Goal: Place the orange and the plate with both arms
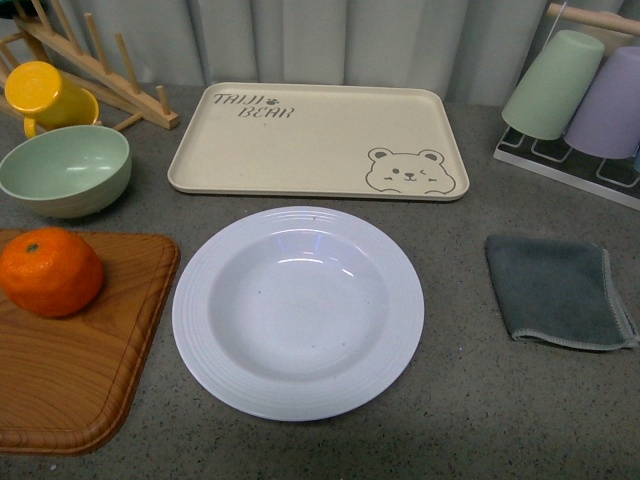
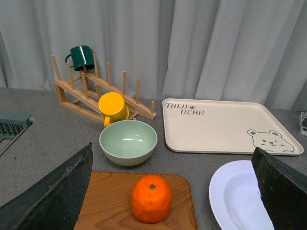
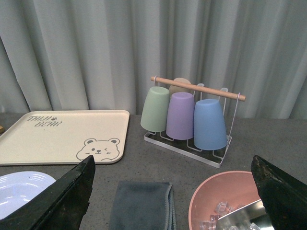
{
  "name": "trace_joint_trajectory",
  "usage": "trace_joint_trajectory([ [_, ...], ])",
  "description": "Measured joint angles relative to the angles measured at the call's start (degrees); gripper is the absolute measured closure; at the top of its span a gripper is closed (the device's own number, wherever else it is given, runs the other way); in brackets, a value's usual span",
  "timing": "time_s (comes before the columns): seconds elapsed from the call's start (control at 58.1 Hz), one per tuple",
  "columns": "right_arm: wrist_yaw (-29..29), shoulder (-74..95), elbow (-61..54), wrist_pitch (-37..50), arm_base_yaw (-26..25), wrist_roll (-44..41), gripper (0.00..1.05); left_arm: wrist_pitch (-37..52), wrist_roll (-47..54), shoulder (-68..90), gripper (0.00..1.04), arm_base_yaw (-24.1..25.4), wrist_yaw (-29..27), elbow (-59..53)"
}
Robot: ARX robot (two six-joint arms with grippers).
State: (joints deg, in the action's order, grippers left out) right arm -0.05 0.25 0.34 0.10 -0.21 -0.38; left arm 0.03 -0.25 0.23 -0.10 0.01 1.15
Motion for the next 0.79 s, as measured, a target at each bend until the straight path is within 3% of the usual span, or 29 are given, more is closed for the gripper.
trace_joint_trajectory([
  [0.379, 0.00, 0.00, 0.00, 0.00, 0.00, 0.00, 0.09, 0.00, 0.00, 0.00, 0.07, 0.00, -0.02, 0.00],
  [0.431, -0.02, 0.00, 0.00, 0.00, 0.00, 0.00, 0.09, -1.42, -2.10, 1.77, 0.07, -2.80, -9.79, 0.48],
  [0.482, 0.02, 0.00, 0.00, 0.00, 0.02, 0.02, 0.09, -1.75, -7.04, 7.10, 0.07, -7.50, -25.03, 1.11],
  [0.534, 0.02, -0.02, 0.00, 0.00, 0.04, 0.04, 0.09, 0.26, -8.68, 11.21, 0.07, -8.28, -32.22, 1.11],
  [0.568, -0.02, -0.02, 0.00, 0.00, 0.04, 0.02, 0.09, 1.44, -10.19, 13.75, 0.07, -7.50, -33.59, 1.49],
  [0.637, 0.00, -0.02, 0.00, 0.00, 0.04, 0.04, 0.09, 6.32, -12.20, 21.03, 0.07, -4.13, -32.44, 2.62],
  [0.792, -0.04, -0.02, 0.00, 0.00, 0.04, 0.04, 0.09, 21.99, -14.99, 43.28, 0.07, 1.95, -22.29, 7.87],
])
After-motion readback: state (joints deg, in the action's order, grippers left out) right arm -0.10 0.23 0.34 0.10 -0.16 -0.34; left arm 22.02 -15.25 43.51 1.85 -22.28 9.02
